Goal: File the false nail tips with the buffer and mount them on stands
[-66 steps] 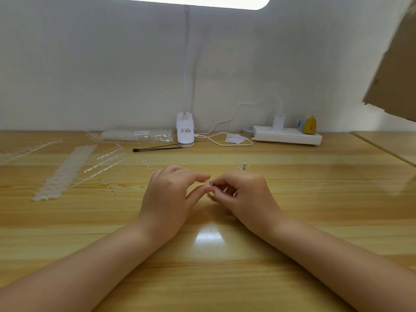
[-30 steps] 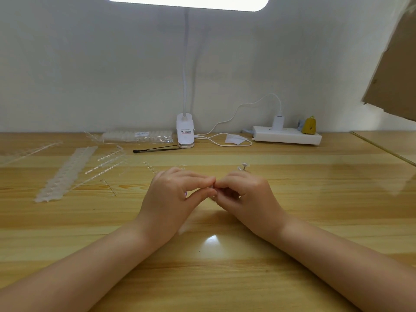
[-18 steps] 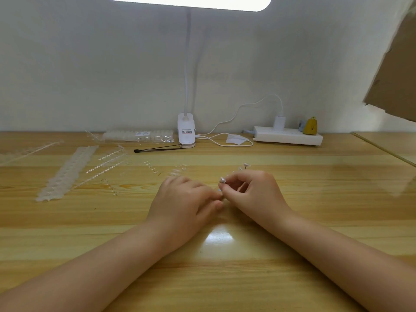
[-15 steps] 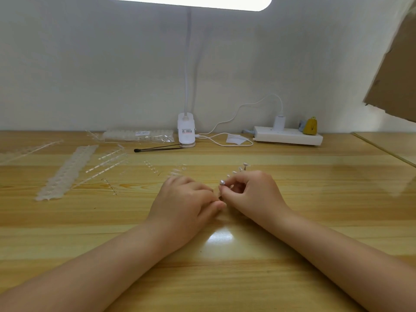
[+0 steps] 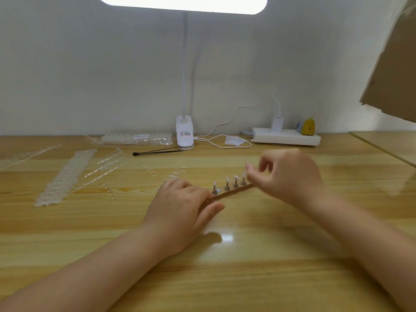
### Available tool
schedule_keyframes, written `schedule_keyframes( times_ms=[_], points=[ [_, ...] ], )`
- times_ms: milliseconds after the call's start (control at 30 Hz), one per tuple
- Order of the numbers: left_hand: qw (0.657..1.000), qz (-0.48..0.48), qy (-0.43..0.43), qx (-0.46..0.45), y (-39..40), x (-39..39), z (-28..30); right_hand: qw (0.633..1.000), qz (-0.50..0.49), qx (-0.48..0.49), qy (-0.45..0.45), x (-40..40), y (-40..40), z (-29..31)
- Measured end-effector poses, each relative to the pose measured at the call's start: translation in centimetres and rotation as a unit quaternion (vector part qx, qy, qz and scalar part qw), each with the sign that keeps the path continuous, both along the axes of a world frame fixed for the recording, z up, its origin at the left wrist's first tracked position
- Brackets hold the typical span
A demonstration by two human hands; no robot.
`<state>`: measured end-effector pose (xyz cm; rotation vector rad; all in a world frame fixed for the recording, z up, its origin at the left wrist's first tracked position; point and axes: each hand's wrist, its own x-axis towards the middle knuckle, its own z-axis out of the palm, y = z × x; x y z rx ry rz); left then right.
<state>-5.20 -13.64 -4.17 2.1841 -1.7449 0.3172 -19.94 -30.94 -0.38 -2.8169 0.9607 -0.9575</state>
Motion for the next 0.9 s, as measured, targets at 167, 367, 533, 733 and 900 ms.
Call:
schedule_keyframes(
  times_ms=[167, 367, 533, 733, 900],
  points=[
    [1.0, 0.004, 0.001, 0.028, -0.2, 0.2, -0.1, 0.929, -0.038, 0.318, 0.188, -2.8, -6.1, 1.6],
    [0.999, 0.013, 0.012, 0.047, -0.3, 0.3, -0.2, 0.938, 0.088, 0.314, 0.121, -2.8, -6.6, -1.8],
    [0.999, 0.014, 0.014, 0.048, -0.4, 0.4, -0.3, 0.938, 0.125, 0.318, 0.058, -2.7, -6.1, -2.3],
    [0.999, 0.009, 0.032, 0.038, -0.3, 0.4, -0.3, 0.949, 0.134, 0.279, 0.052, -2.1, -5.4, -2.5],
    [0.999, 0.006, 0.039, -0.009, -0.1, 0.6, -0.3, 0.964, 0.082, 0.25, 0.036, -5.0, -6.7, -1.3]
  ],
)
